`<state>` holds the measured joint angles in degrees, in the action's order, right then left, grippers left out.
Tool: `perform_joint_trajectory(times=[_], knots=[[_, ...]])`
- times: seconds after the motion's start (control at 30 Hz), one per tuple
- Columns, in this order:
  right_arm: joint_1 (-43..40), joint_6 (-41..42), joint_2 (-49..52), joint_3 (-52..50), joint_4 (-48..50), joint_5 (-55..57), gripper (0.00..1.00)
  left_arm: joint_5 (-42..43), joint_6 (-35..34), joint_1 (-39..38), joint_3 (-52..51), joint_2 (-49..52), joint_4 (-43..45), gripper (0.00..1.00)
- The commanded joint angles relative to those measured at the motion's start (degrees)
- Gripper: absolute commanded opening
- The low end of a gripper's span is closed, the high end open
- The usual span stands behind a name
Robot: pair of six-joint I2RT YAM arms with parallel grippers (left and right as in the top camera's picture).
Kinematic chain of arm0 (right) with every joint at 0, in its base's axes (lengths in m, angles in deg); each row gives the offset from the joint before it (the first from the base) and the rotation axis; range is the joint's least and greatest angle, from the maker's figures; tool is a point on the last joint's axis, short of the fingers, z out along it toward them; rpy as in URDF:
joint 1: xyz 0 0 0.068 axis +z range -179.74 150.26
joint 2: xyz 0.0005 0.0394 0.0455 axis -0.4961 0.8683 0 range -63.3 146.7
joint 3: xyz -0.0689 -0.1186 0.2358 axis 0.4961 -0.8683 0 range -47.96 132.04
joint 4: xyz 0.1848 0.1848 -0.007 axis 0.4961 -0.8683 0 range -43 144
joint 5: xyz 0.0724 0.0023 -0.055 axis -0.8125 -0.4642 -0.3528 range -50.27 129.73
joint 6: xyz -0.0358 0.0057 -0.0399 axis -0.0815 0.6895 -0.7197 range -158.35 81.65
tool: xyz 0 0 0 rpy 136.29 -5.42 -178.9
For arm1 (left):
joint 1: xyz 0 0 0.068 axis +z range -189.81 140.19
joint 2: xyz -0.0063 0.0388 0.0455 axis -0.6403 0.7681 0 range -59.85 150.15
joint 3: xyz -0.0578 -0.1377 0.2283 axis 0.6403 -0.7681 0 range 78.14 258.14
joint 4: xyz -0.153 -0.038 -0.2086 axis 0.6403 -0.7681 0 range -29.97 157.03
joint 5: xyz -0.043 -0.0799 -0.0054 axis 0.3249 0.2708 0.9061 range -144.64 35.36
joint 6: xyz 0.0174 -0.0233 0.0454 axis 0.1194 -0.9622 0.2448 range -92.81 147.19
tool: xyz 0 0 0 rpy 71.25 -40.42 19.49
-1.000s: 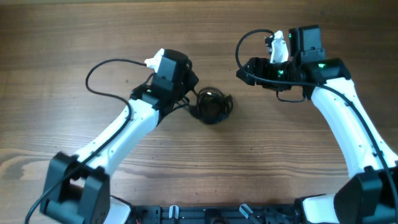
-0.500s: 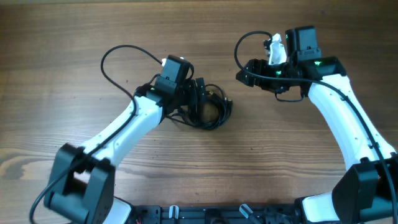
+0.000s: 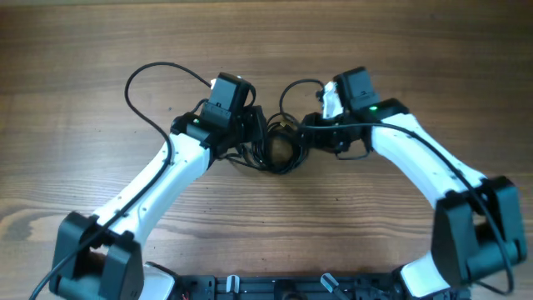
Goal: Untangle cables
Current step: 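Reach the right gripper into the bundle beside the left gripper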
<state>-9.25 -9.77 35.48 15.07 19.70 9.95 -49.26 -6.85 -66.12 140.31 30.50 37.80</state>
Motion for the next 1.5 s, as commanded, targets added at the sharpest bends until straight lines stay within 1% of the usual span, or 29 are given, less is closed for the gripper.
perform_joint_trajectory(times=[0.0,0.1,0.2,0.37,0.53,0.7,0.83,0.93,0.97,1.0,1.07,1.13,1.2,1.33,1.47], knots=[[2.73,5.03,4.5,-0.74,0.63,2.03,0.43,-0.68,-3.8,0.11,0.76,2.71,1.57,0.58],[3.78,6.56,7.32,-0.74,0.83,2.1,0.4,-0.74,-4.17,0.11,0.76,3.56,1.53,0.59],[3.69,7.41,8.48,-0.74,0.9,2.1,0.39,-0.76,-4.2,1.01,0.74,3.58,1.18,0.58],[3.67,7.45,8.55,-0.74,0.92,2.38,0.39,-0.7,-8.74,5.09,0.74,3.56,0.11,0.59],[3.87,7.67,9.92,-0.74,1.53,2.34,0.38,0.81,-9.35,8.87,0.74,3.56,0.11,0.58],[4.07,7.54,12.46,-0.72,3.39,-0.55,0.37,3.43,-10.16,11.32,0.74,3.56,0.92,0.58],[4.07,7.45,12.5,-0.35,3.89,-0.72,0.22,4.55,-10.12,11.52,0.74,3.56,1.38,0.58],[4.02,6.58,12.35,-0.22,6.84,-2.32,0.05,6.45,-9.66,11.52,0.74,3.56,1.51,0.54],[4.02,5.73,12.35,-0.17,7.72,-3.19,0.04,6.95,-9.35,11.52,0.74,3.56,1.6,0.52],[3.8,4.24,12.33,0.13,8.41,-4.74,0.04,7.78,-8.48,11.54,0.74,3.56,1.84,0.49],[2.91,-0.13,11.85,0.96,8.81,-8.2,0.04,10.99,-5.77,11.54,0.74,3.56,2.91,0.46],[1.6,-4.17,10.43,1.66,8.79,-11.93,0.04,16.46,-1.44,11.54,0.74,3.56,4.83,0.46],[-0.15,-6.49,7.87,2.01,8.79,-15.39,0.04,22.36,1.79,11.54,0.74,3.56,6.71,0.46],[-4.15,-6.67,2.47,2.01,8.59,-18.53,0.04,29.11,2.34,11.54,0.74,3.56,9.66,0.51],[-6.95,-6.1,-0.44,2.01,7.78,-21.35,0.04,31.89,2.32,11.52,0.74,3.56,11.32,0.56]])
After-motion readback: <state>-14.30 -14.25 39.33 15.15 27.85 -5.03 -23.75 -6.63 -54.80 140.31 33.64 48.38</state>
